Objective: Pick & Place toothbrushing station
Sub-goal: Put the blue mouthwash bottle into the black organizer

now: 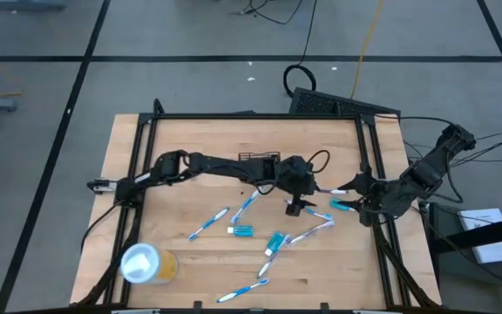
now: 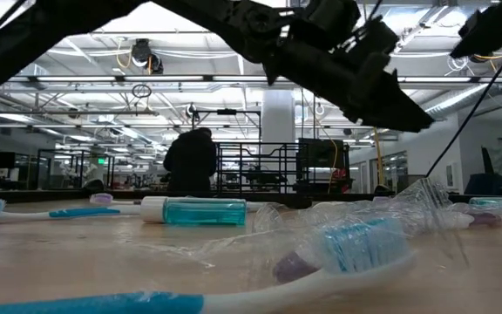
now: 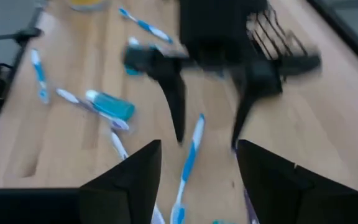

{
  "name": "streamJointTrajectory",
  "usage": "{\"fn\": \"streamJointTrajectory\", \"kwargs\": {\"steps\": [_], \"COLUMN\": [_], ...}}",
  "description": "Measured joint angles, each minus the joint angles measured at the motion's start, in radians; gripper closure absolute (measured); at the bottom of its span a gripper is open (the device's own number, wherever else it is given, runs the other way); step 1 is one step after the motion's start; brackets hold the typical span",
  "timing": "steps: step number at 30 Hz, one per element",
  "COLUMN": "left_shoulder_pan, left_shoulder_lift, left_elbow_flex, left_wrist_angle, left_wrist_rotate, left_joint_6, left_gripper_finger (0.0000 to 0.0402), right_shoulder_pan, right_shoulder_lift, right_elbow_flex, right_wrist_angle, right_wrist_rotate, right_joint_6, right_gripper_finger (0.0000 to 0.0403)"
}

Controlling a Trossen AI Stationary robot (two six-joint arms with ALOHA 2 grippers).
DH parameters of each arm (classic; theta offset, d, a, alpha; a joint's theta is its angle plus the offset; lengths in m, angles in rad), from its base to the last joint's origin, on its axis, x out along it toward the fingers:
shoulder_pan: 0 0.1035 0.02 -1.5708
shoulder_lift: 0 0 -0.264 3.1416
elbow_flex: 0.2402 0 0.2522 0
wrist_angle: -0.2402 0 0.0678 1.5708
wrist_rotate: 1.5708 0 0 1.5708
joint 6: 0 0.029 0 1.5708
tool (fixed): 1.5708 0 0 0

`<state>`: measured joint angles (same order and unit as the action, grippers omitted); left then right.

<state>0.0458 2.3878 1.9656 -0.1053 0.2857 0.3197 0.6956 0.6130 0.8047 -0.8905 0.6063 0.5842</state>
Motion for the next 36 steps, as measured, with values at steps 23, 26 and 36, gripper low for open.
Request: {"fn": "streamJointTrajectory", "kwargs": {"steps": [23, 26, 36], "left_shoulder_pan": [-0.018, -0.018, -0.030], "left_shoulder_lift": [0.127, 0.127, 0.152], "left_elbow_flex": [0.189, 0.189, 0.189], "left_wrist_angle": [0.033, 0.032, -0.148], "left_wrist_rotate": [-0.034, -0.052, -0.081], "left_joint_6": [-0.072, -0.085, -0.094], "left_gripper_finger": [0.0144, 0.0144, 0.0145], "right_shoulder_pan": [0.105, 0.105, 0.104], "right_shoulder_lift": [-0.454, -0.457, -0.380], "right_elbow_flex": [-0.110, -0.110, -0.132], "right_wrist_angle": [0.332, 0.339, 0.312], "right_wrist_rotate": [-0.005, -0.005, 0.055], "right_joint_6": [-0.636, -0.632, -0.500], "right_gripper_finger": [0.0239, 0.0239, 0.0239]}}
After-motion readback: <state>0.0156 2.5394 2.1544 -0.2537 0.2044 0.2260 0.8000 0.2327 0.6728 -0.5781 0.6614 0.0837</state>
